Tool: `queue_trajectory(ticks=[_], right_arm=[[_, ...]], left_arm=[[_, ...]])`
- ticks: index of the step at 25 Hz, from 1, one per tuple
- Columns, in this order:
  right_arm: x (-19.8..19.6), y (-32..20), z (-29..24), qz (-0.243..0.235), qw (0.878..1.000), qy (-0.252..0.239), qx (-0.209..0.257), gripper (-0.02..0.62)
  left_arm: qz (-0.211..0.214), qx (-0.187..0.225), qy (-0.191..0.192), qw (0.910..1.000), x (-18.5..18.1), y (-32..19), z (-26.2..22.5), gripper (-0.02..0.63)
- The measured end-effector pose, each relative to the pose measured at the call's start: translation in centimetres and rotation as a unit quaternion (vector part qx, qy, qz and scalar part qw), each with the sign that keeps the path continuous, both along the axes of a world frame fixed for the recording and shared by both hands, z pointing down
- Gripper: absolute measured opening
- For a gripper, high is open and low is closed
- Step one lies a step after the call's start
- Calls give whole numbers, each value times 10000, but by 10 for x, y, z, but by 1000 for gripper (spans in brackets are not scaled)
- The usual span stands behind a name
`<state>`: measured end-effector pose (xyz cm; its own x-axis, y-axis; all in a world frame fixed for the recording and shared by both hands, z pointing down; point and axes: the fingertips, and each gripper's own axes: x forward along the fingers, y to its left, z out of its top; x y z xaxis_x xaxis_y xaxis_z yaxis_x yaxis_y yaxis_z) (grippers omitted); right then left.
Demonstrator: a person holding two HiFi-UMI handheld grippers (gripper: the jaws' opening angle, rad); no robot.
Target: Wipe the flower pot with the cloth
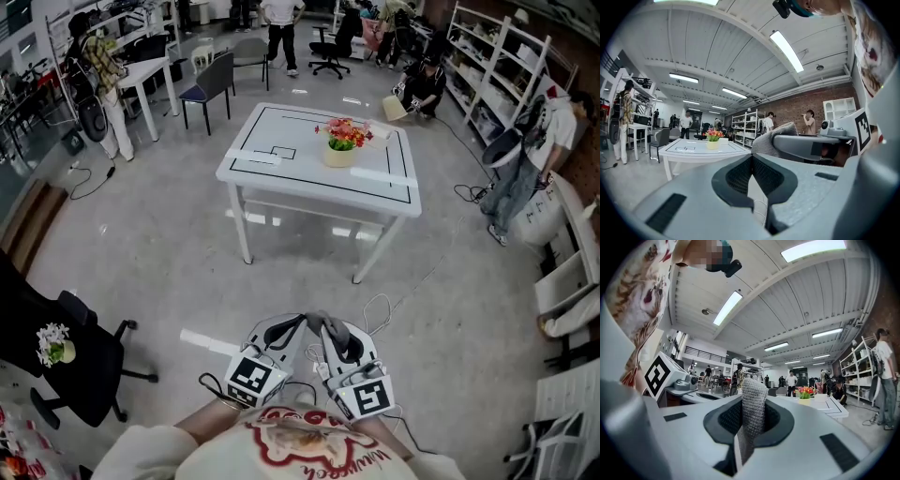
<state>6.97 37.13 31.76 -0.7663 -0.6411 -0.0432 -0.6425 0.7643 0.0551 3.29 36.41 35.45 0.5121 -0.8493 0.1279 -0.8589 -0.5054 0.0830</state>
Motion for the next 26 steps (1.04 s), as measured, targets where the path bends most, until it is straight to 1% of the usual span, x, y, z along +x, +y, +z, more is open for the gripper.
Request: queue_trajectory(ticks=[5, 11, 16, 20, 26], right_arm=[[-4, -1, 0, 18, 10000, -4, 6, 26], [-4, 0, 1, 46, 10000, 50, 3, 26], [-4, 1, 0, 50, 10000, 1, 1, 26], [-4, 3, -1, 29, 10000, 65, 52, 26], [-7, 4, -2, -6, 10000, -30, 36, 26]], left_arm=[[12, 7, 16, 10000, -4, -2, -1, 2], [55, 3, 45, 10000, -3, -1, 0, 2], [72, 15, 36, 10000, -2, -1, 0, 2], [51, 25, 27, 10000, -3, 2, -1, 2], [29, 80, 10, 10000, -5, 2, -4, 2]])
